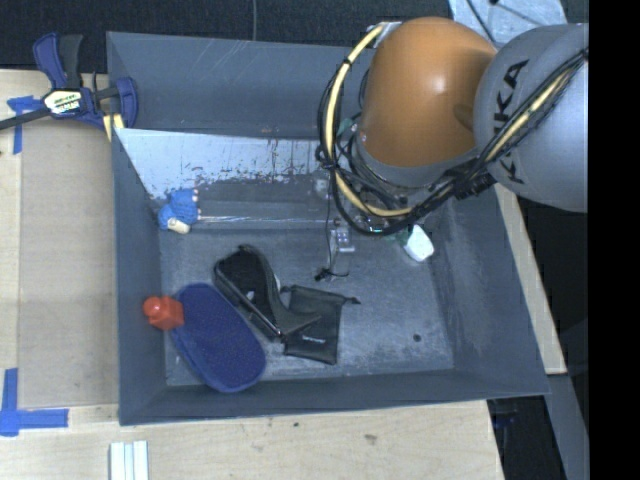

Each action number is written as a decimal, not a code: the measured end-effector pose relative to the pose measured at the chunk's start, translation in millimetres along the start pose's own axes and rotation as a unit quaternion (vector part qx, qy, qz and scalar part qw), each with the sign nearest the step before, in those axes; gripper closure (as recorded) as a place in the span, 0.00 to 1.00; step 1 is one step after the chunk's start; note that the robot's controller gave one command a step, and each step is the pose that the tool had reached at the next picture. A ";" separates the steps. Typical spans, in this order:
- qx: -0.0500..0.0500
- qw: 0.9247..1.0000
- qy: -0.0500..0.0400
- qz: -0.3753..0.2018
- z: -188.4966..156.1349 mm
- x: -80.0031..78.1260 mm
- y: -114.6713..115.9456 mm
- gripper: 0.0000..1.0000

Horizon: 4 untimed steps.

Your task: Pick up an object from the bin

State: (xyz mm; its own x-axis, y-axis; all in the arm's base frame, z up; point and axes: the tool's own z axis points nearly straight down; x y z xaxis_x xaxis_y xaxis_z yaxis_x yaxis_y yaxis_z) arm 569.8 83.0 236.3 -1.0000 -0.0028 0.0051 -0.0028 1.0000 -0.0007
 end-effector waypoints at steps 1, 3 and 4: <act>0.000 0.995 0.000 -0.100 108.4 60.6 22.8 0.00; 0.001 0.970 -0.002 -0.243 163.6 14.8 -5.0 1.00; 0.001 0.968 -0.009 -0.253 1.7 -6.8 -16.3 1.00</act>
Offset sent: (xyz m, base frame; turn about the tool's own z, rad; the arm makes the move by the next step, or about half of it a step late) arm -0.0596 0.0225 -0.1053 -0.1997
